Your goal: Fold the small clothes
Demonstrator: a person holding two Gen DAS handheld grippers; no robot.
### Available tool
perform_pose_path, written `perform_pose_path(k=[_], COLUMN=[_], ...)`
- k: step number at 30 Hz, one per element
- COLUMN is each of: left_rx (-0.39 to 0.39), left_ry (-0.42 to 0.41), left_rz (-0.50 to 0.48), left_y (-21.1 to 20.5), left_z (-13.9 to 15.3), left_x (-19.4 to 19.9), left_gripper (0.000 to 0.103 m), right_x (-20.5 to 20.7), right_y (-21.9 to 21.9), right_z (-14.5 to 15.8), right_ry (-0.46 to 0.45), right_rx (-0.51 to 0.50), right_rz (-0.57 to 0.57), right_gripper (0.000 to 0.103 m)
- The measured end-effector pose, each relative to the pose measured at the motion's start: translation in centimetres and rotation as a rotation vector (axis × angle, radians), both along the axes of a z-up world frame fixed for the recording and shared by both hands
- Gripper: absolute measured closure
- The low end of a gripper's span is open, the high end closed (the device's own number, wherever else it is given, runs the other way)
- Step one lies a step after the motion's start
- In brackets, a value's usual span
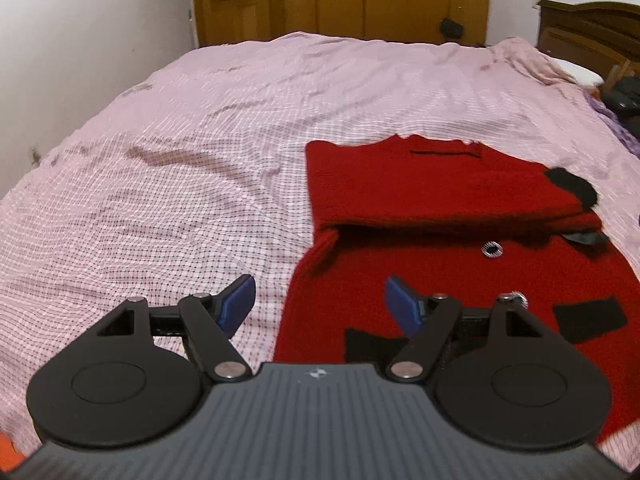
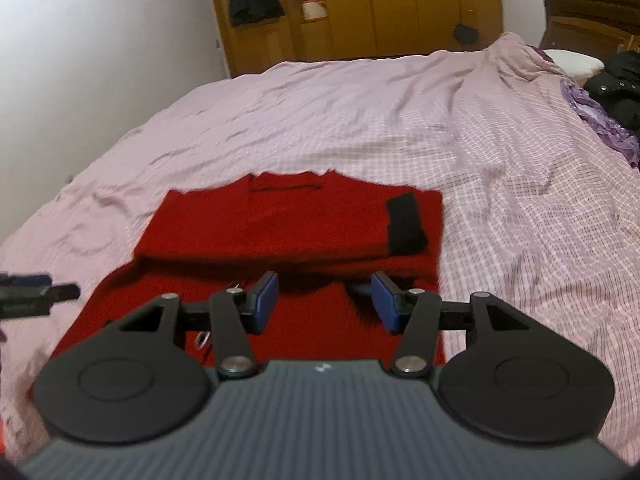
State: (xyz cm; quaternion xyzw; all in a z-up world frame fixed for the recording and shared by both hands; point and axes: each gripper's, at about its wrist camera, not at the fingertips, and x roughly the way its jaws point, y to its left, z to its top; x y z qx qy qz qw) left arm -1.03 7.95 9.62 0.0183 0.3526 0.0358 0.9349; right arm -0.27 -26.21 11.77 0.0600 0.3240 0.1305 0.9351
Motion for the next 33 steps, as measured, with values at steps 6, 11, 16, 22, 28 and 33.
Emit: perform_pose_path(k=[6,11,16,22,28,33], left_rx=[0.036,0.041,0.053,0.062,0.052,0.08], left_ry=[0.012,0.041,0.068,0.101,0.13,0.148], left_rz=[-0.053,-0.096,-0.133,-0.162,-0.195,-0.23], left_y=[-1.6,-2.7,-3.5,-4.4,-5.0,-5.7], left_z=[-0.3,-1.4,-2.4,-3.5,-4.3,-5.0], left_x=[-3.1,-5.1,-6.4,-7.6,-8.4,-8.8], left_gripper=[0.019,0.019,0.019,0.019,0.019,0.019], right_x=[-3.5,-5.8,-7.6,-9.5,-11.2,-12.8], right_y=[1.2,2.0,2.9,4.3,6.1,7.9], right_z=[-0.8,-2.0,-3.7,-5.6,-6.3,-6.9], right_ry=[0.032,0.055,0.073,0.065,0.017,-0.043], right_rx=[-0.04,-0.103,-0.173,-0.259,-0.364,-0.521], right_rz=[0.079,0.129,0.162,0.214,0.286,0.378], right_gripper=[0.042,0.042,0.041,0.039,0.032,0.026])
